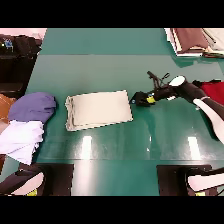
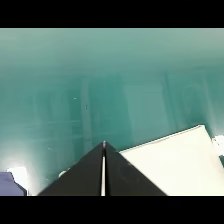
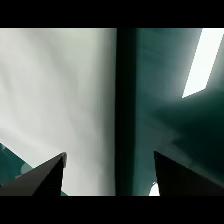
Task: Fold the shirts.
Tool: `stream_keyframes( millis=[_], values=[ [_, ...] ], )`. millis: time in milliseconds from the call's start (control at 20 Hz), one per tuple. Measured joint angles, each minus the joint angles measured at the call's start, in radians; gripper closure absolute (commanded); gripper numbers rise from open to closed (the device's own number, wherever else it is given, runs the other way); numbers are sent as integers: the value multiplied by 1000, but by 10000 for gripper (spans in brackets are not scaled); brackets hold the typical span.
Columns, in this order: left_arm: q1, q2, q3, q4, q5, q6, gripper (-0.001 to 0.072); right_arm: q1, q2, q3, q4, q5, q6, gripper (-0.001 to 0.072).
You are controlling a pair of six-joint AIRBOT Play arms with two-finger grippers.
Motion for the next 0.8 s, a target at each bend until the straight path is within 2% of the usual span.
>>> stream_keyframes(
  millis=[50, 100, 200, 250, 300, 550, 800],
  values=[
    [0, 0, 0, -3, 0, 0, 683, 19, -35, 25, 17, 10, 0, 165],
    [0, 0, 0, -5, -1, 0, 683, 43, -72, 55, 44, 18, 1, 230],
    [0, 0, 0, -5, -6, 0, 684, 96, -141, 117, 75, 36, 1, 479],
    [0, 0, 0, -6, -8, 0, 684, 119, -169, 146, 82, 39, 1, 637],
    [0, 0, 0, -6, -12, 0, 685, 142, -192, 178, 92, 46, 1, 695],
    [-82, 0, 0, 10, -11, 0, 684, 141, -204, 304, 105, 58, -17, 696],
    [-209, 0, 0, 17, 6, 0, 684, -77, -57, 339, 65, 51, -2, 696]
  ],
)
